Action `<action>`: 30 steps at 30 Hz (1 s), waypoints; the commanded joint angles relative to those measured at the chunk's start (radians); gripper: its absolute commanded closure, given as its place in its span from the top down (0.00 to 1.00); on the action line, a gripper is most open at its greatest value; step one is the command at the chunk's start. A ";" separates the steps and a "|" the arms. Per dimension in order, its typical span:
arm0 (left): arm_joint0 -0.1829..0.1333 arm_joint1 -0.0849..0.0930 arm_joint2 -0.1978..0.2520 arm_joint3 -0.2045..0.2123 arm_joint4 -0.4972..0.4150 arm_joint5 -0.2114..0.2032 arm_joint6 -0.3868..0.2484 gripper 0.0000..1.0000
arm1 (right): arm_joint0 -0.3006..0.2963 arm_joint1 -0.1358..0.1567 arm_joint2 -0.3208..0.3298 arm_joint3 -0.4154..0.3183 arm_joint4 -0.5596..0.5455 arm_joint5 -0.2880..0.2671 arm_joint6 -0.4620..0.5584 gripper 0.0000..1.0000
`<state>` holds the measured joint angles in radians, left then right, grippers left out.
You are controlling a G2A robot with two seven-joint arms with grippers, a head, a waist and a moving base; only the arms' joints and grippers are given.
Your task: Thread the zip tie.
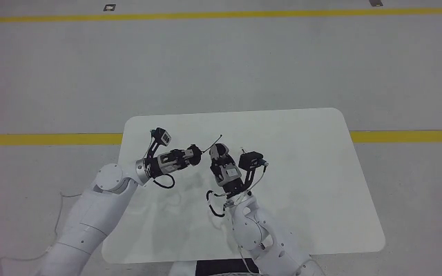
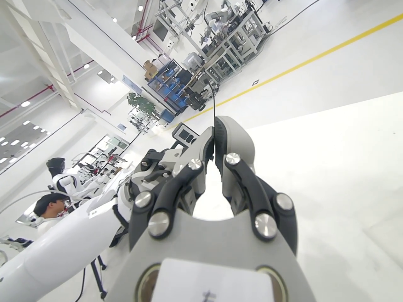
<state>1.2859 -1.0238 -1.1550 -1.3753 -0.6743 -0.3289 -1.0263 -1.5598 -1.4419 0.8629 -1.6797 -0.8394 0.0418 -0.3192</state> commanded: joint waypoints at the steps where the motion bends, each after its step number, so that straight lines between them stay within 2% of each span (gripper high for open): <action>1: -0.001 0.000 0.000 0.000 -0.002 0.000 -0.001 0.00 | -0.001 0.000 0.002 0.001 -0.003 0.001 0.004 0.00; 30: -0.003 0.000 0.006 0.003 -0.004 -0.003 0.004 0.00 | 0.001 -0.013 0.005 0.018 -0.015 -0.012 0.012 0.00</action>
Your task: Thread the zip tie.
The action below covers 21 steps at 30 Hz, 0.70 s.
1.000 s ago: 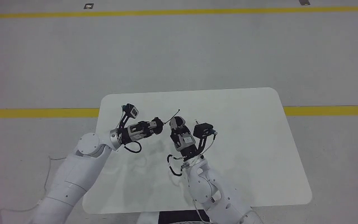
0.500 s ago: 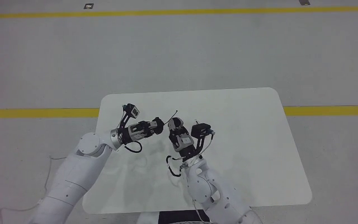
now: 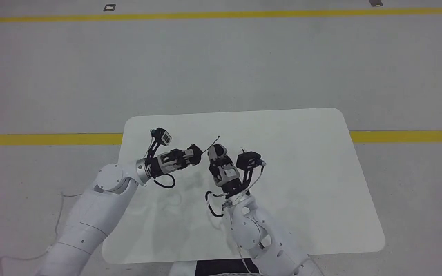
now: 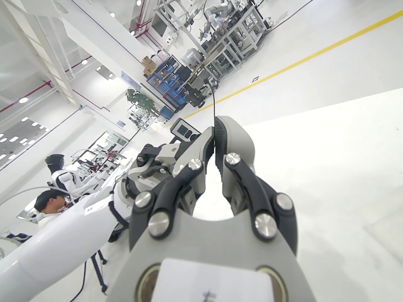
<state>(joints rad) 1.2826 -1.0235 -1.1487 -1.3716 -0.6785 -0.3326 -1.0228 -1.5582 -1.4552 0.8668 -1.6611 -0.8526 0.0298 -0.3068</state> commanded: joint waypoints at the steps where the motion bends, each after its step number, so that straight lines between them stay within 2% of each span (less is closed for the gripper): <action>1: 0.001 0.000 0.000 -0.001 0.001 0.001 0.000 0.00 | -0.002 0.000 0.002 -0.002 -0.003 -0.001 -0.001 0.00; 21: -0.002 0.000 0.004 0.005 -0.004 -0.002 0.000 0.00 | -0.001 -0.007 -0.003 0.011 -0.015 -0.004 0.026 0.00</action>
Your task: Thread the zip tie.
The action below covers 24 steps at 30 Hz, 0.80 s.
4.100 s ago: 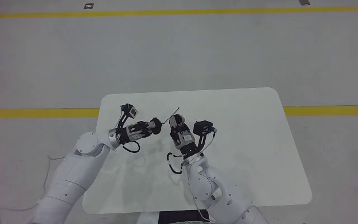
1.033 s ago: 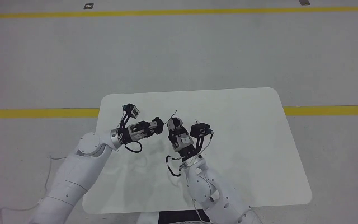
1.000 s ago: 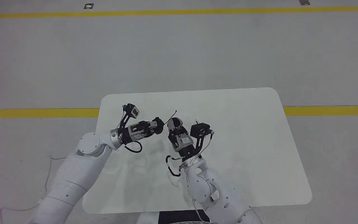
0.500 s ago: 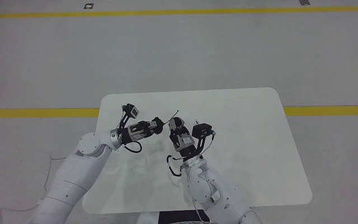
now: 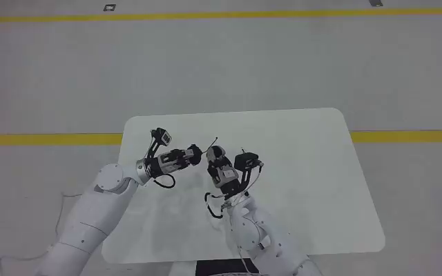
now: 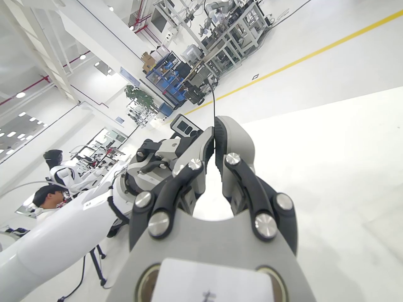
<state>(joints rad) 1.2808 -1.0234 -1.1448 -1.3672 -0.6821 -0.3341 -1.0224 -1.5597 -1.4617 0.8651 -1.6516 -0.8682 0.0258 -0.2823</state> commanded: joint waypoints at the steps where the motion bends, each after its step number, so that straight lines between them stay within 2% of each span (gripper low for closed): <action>1: 0.000 0.000 0.000 0.001 -0.001 0.000 0.000 0.00 | 0.002 -0.002 -0.003 0.005 0.002 0.000 0.002 0.00; 12: 0.001 0.001 -0.003 0.001 -0.002 -0.001 -0.001 0.00 | 0.005 -0.007 -0.005 0.011 0.005 -0.003 -0.005 0.00; 24: 0.003 0.002 -0.001 -0.004 0.000 0.000 -0.001 0.00 | -0.005 -0.008 0.004 0.003 0.020 -0.046 -0.019 0.00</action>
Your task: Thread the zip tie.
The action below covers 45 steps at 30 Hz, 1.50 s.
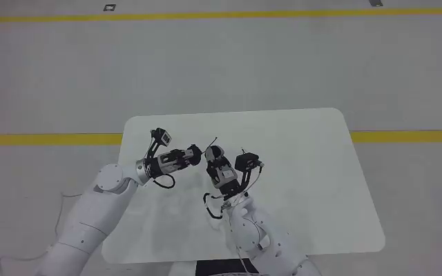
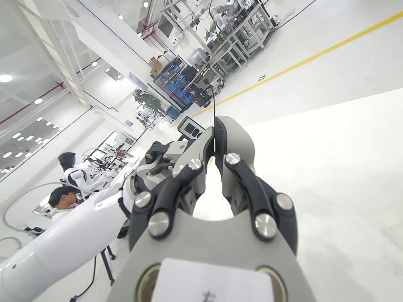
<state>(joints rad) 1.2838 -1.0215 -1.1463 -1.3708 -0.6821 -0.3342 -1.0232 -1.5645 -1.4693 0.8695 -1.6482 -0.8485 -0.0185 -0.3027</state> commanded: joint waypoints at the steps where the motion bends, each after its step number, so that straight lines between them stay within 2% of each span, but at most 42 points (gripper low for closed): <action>1: 0.000 0.000 0.000 0.000 0.001 0.001 0.000 0.00 | 0.000 0.000 0.000 0.000 0.001 -0.003 0.003 0.00; 20: 0.007 0.002 -0.007 -0.008 -0.003 -0.006 0.004 0.00 | 0.002 -0.006 0.000 0.010 0.007 -0.006 0.007 0.00; 23: 0.009 0.003 -0.009 -0.009 -0.003 -0.006 0.003 0.00 | 0.000 -0.006 0.001 0.009 0.007 -0.006 0.005 0.23; 24: 0.009 0.003 -0.009 -0.010 -0.002 -0.006 0.003 0.00 | 0.000 -0.007 0.001 0.009 0.007 -0.006 0.005 0.28; 28: 0.010 0.003 -0.010 -0.011 -0.001 -0.006 0.003 0.00 | -0.001 -0.007 0.003 0.007 0.005 -0.007 0.004 0.32; 37: 0.010 0.004 -0.013 -0.009 -0.004 -0.005 0.002 0.00 | -0.007 -0.007 0.014 0.000 0.003 -0.007 -0.005 0.33; 39: 0.010 0.003 -0.013 -0.007 -0.030 0.000 -0.010 0.00 | -0.012 -0.006 0.019 -0.003 -0.001 -0.012 -0.013 0.37; 41: 0.007 0.002 -0.014 -0.001 -0.051 0.006 -0.022 0.00 | -0.018 -0.004 0.027 -0.003 -0.005 -0.020 -0.024 0.47; 42: 0.006 0.002 -0.015 0.004 -0.068 0.010 -0.033 0.00 | -0.023 -0.003 0.033 -0.002 -0.009 -0.024 -0.031 0.49; 45: 0.004 0.001 -0.020 0.019 -0.133 0.031 -0.070 0.00 | -0.036 0.001 0.046 -0.001 -0.019 -0.039 -0.047 0.68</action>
<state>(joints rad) 1.2887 -1.0205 -1.1644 -1.3572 -0.7913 -0.3110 -1.0797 -1.5967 -1.4694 0.9116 -1.6497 -0.8636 -0.0530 -0.3448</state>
